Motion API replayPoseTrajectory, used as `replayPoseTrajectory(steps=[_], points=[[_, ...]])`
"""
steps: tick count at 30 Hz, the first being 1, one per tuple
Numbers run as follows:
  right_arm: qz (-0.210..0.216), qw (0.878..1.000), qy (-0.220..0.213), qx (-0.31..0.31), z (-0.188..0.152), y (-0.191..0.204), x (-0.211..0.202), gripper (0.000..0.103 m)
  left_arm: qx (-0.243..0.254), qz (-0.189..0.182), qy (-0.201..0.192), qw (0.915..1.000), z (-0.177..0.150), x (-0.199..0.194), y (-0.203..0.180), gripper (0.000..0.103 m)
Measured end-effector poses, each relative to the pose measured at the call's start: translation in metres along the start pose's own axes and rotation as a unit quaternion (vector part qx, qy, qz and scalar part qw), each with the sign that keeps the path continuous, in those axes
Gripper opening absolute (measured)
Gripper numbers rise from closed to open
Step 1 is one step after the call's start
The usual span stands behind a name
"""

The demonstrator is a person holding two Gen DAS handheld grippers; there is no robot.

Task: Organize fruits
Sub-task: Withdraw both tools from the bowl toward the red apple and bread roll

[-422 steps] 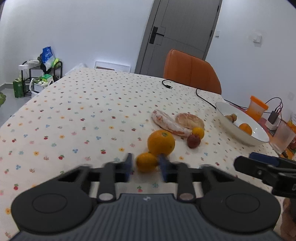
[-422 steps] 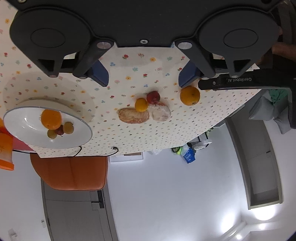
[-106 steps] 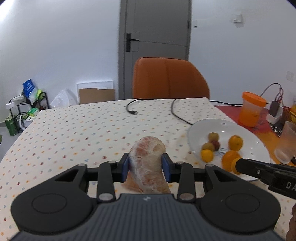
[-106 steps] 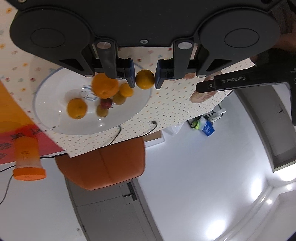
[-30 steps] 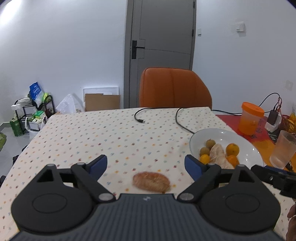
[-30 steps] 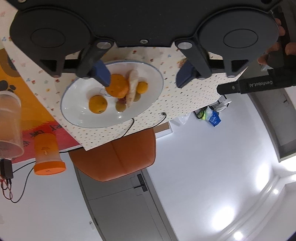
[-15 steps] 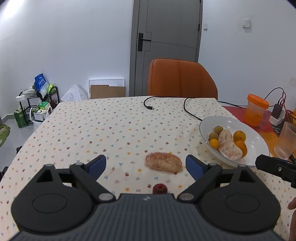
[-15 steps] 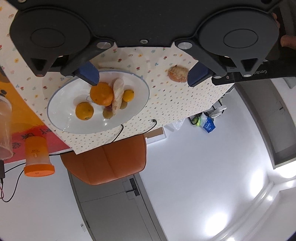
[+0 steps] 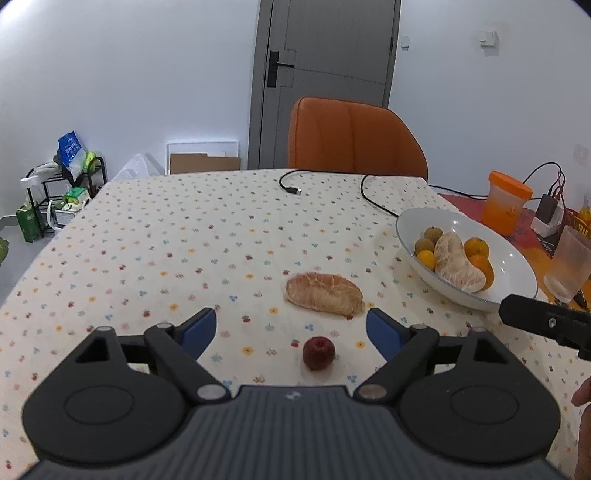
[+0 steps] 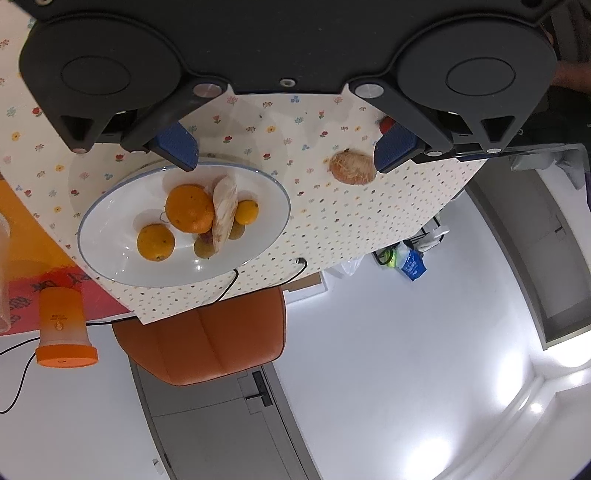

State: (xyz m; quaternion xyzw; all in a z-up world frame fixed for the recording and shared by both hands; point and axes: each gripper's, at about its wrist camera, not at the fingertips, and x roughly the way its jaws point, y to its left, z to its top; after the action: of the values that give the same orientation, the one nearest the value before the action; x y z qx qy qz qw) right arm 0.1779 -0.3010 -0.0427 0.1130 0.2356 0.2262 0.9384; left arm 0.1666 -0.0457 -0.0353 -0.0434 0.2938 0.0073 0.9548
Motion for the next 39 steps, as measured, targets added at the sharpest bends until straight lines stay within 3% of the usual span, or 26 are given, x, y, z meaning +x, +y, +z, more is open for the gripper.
replayPoseTrajectory(steps=[4,8,12,22,39], points=[[-0.001,1.0,0.003,-0.003,-0.001,0.001,0.004,0.102,-0.007,-0.009,0.015,0.9998,-0.006,0.008,0.0,0.064],[0.005,1.0,0.008,-0.01,-0.002,0.004,0.009,0.1,-0.012,-0.015,0.031,0.9993,-0.012,0.018,0.0,0.051],[0.013,1.0,0.015,-0.02,-0.002,0.01,0.015,0.093,-0.021,-0.028,0.042,0.9985,-0.016,0.025,0.001,0.021],[0.033,0.998,0.034,-0.051,0.001,0.033,0.039,0.081,-0.034,-0.011,0.025,0.999,-0.015,0.019,0.021,0.021],[0.039,0.99,0.073,-0.118,0.009,0.068,0.087,0.073,-0.081,0.022,0.014,0.9963,-0.019,0.012,0.07,0.021]])
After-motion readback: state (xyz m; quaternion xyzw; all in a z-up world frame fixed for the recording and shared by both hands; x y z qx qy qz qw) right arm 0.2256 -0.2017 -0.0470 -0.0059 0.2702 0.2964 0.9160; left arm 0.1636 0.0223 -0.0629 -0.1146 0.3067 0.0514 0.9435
